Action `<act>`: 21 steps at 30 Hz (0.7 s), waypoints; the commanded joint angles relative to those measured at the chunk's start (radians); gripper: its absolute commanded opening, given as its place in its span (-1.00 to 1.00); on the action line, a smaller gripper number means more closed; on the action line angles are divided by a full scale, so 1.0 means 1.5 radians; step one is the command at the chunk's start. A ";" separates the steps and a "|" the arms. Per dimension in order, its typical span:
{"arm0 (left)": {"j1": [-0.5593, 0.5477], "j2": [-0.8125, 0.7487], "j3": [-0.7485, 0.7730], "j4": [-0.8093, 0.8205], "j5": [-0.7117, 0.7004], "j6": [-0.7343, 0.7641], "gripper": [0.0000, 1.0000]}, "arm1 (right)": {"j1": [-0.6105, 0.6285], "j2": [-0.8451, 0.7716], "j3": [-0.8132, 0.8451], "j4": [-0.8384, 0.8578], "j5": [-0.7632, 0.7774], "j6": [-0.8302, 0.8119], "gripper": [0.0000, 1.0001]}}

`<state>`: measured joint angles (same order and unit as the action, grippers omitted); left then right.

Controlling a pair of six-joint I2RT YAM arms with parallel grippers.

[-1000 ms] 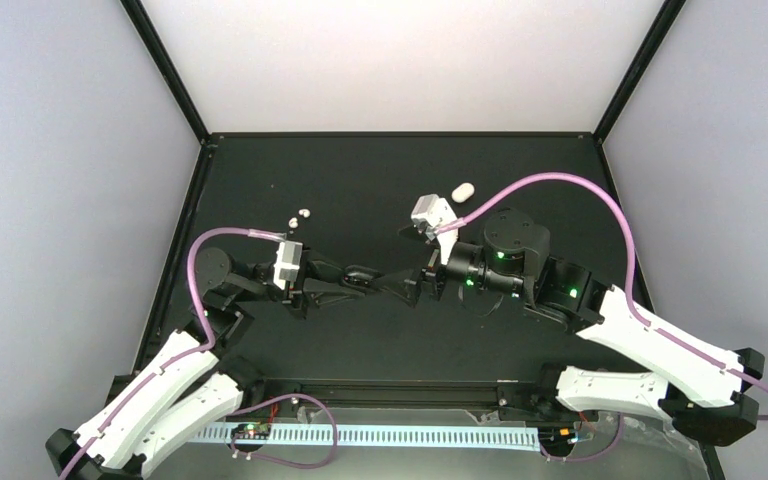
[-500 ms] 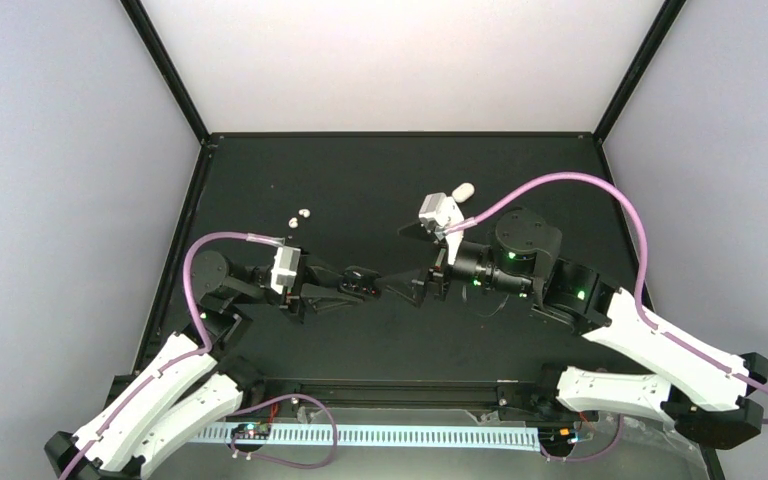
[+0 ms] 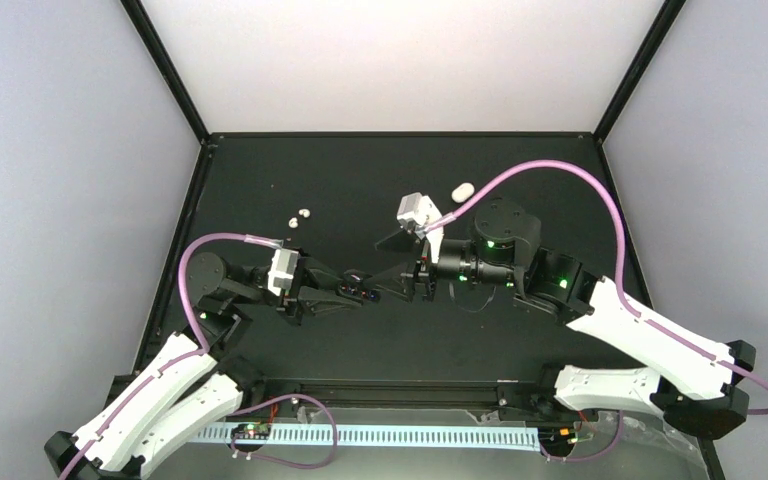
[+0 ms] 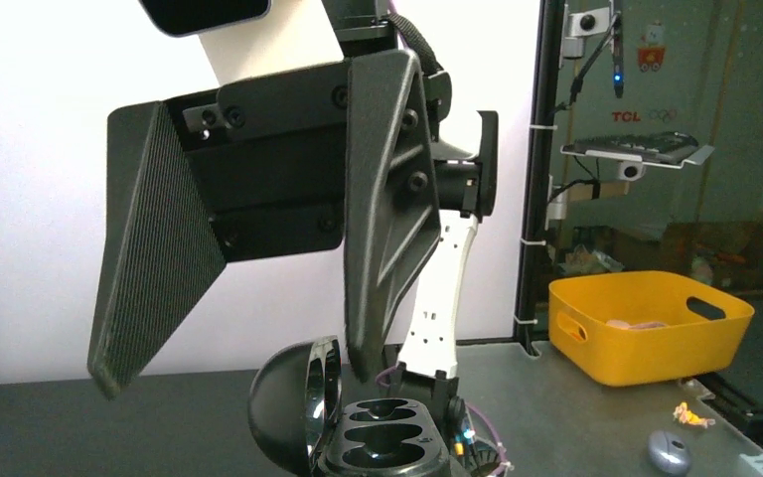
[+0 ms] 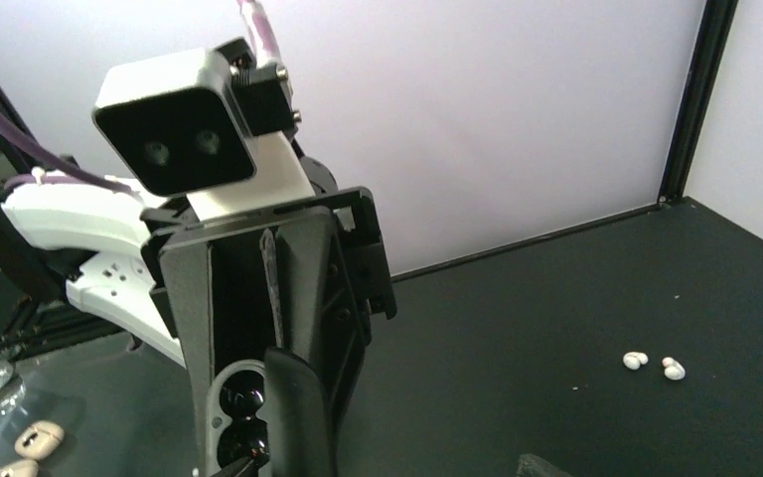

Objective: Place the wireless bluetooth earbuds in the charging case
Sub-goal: Open the charging case.

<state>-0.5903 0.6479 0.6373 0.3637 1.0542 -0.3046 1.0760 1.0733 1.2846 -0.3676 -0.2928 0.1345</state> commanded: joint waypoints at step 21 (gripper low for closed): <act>-0.005 -0.002 0.001 0.042 0.020 -0.024 -0.97 | -0.002 0.015 0.016 0.005 -0.092 -0.010 -0.31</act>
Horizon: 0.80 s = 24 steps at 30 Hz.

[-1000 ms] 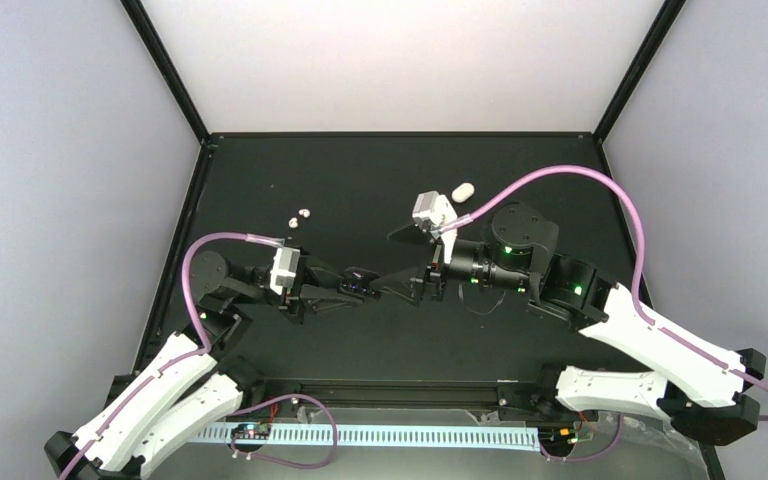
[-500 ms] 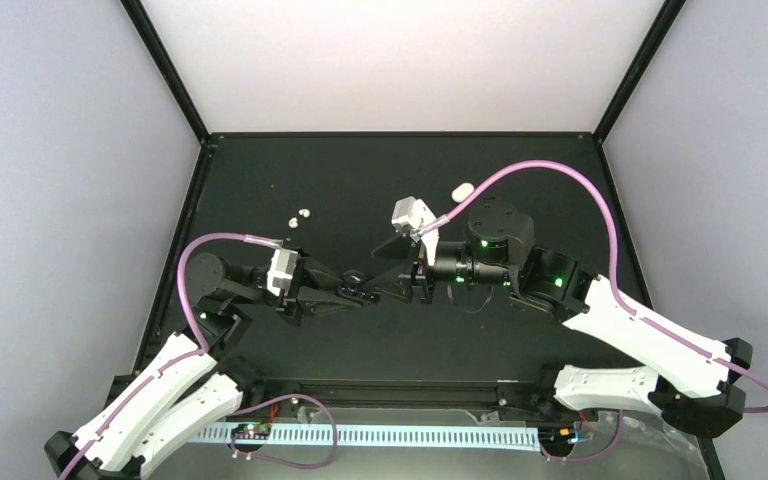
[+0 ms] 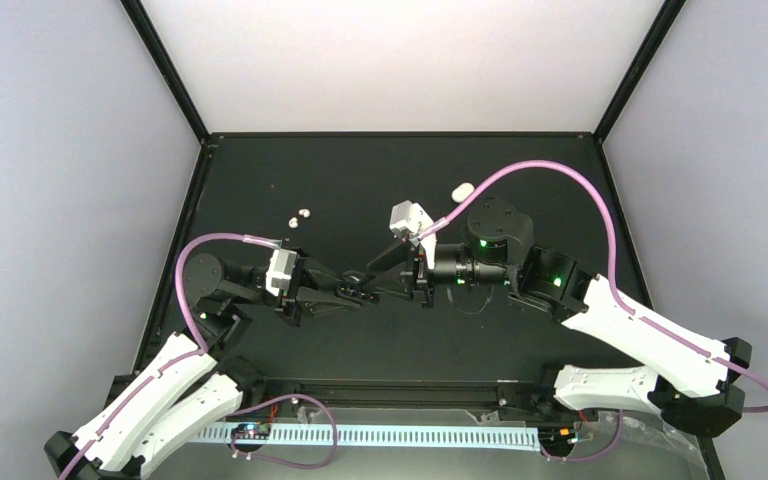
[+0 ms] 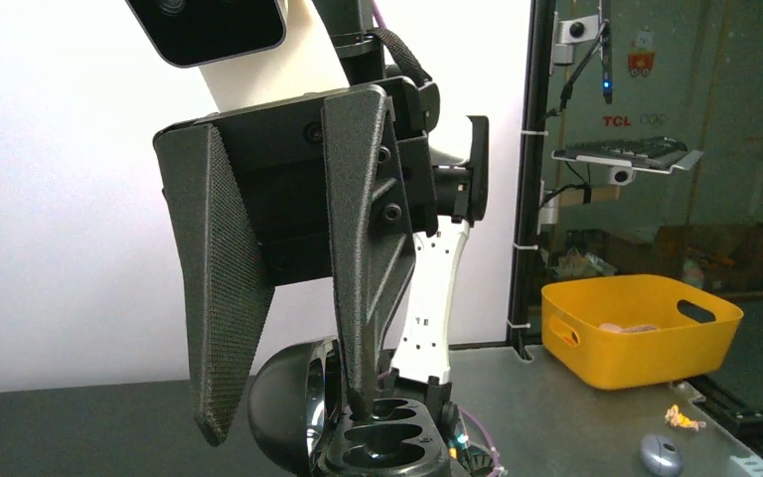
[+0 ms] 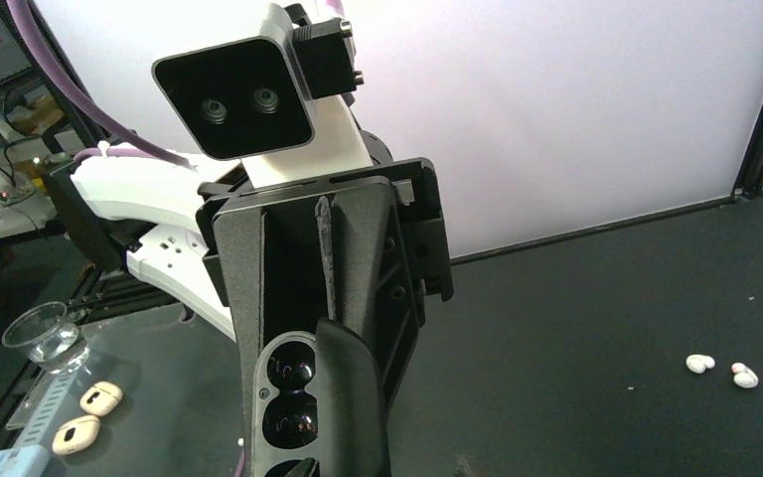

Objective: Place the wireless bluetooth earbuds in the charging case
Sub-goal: Open the charging case.

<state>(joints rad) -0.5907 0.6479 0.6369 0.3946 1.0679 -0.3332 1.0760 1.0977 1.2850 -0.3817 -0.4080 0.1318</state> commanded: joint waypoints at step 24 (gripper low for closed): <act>-0.006 -0.003 0.003 0.010 -0.008 -0.004 -0.83 | -0.001 -0.012 0.006 0.015 -0.018 -0.021 -0.98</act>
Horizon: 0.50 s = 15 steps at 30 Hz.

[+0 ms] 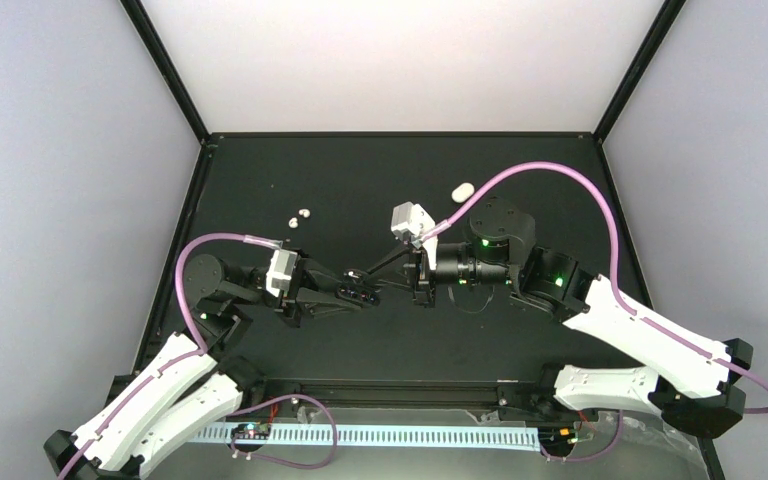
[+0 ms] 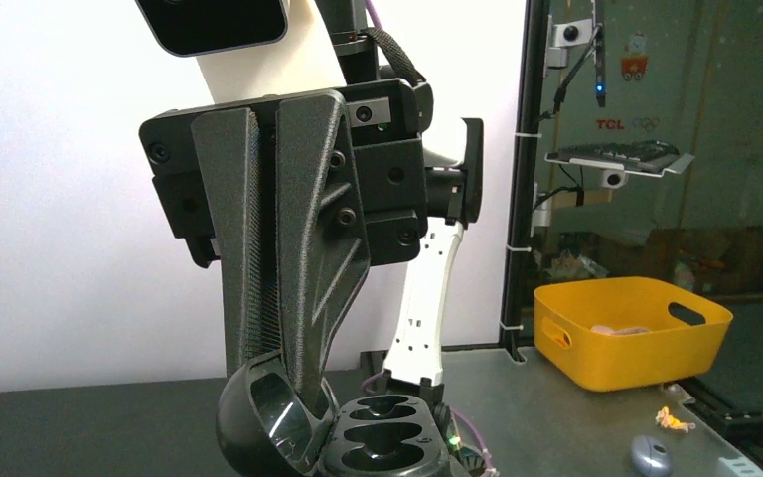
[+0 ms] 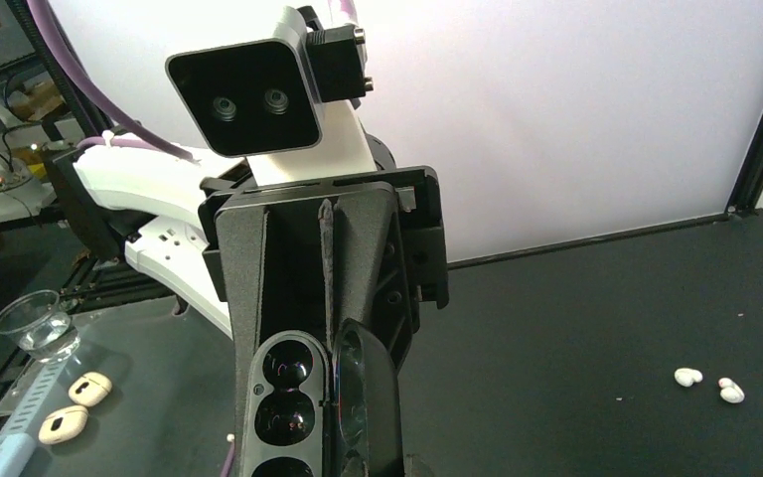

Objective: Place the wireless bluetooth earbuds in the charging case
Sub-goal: Open the charging case.

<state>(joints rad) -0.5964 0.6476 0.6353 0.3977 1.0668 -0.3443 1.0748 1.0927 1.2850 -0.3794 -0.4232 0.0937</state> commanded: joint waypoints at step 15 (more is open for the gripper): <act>-0.003 0.000 0.002 -0.026 -0.062 0.007 0.16 | 0.000 -0.017 0.007 0.005 0.017 -0.019 -0.98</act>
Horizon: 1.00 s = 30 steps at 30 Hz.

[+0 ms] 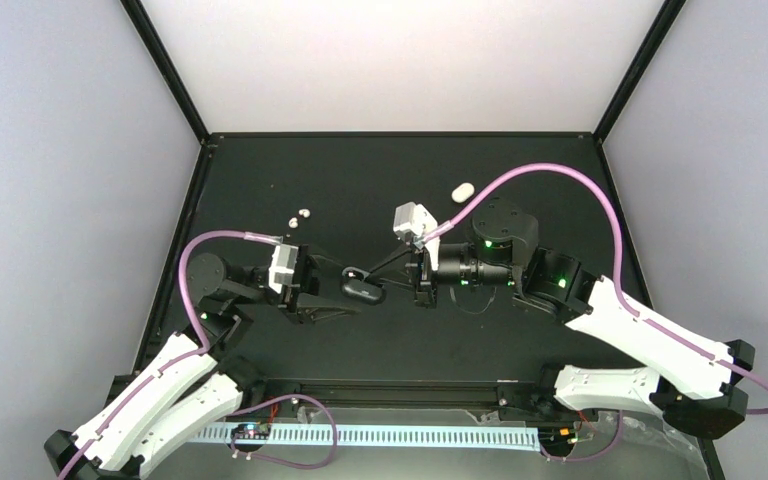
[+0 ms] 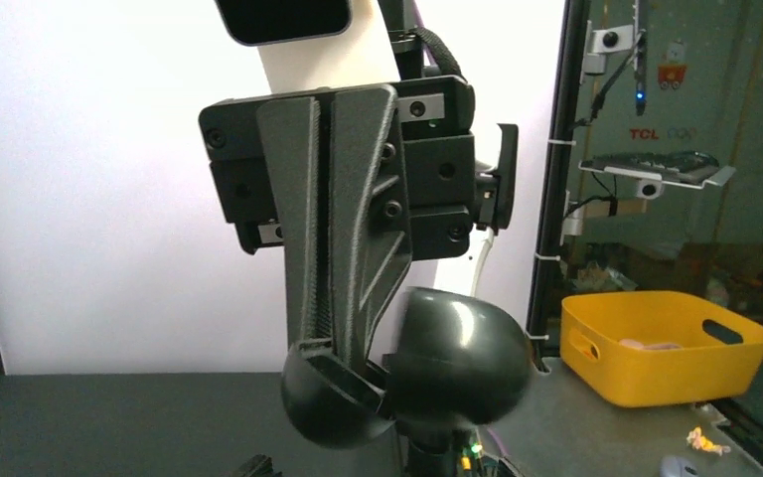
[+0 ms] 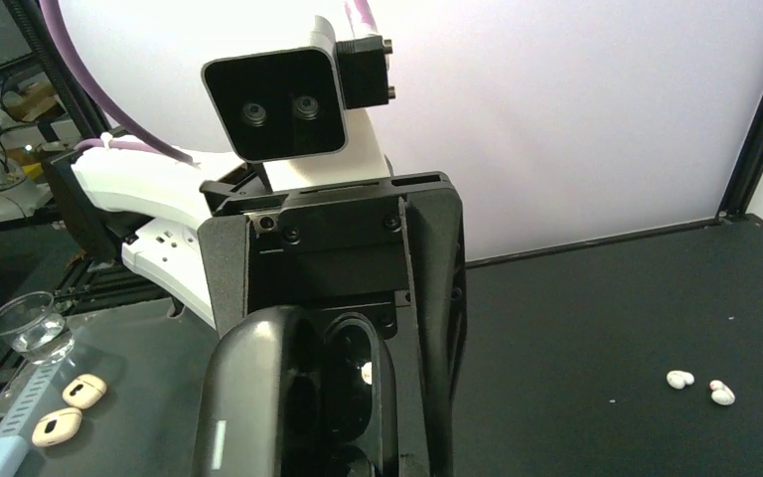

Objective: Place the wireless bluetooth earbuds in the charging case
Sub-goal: Open the charging case.

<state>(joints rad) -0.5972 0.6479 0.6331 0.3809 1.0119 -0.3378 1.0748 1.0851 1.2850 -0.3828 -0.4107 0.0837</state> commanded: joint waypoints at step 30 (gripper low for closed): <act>-0.002 0.137 0.092 -0.059 -0.123 -0.097 0.51 | 0.106 -0.049 -0.001 -0.058 0.541 -0.348 -0.98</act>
<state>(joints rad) -0.5972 0.8291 0.7094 0.3004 0.8482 -0.4465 1.2095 1.0298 1.2961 -0.4976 0.3305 -0.3851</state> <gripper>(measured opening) 0.768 0.011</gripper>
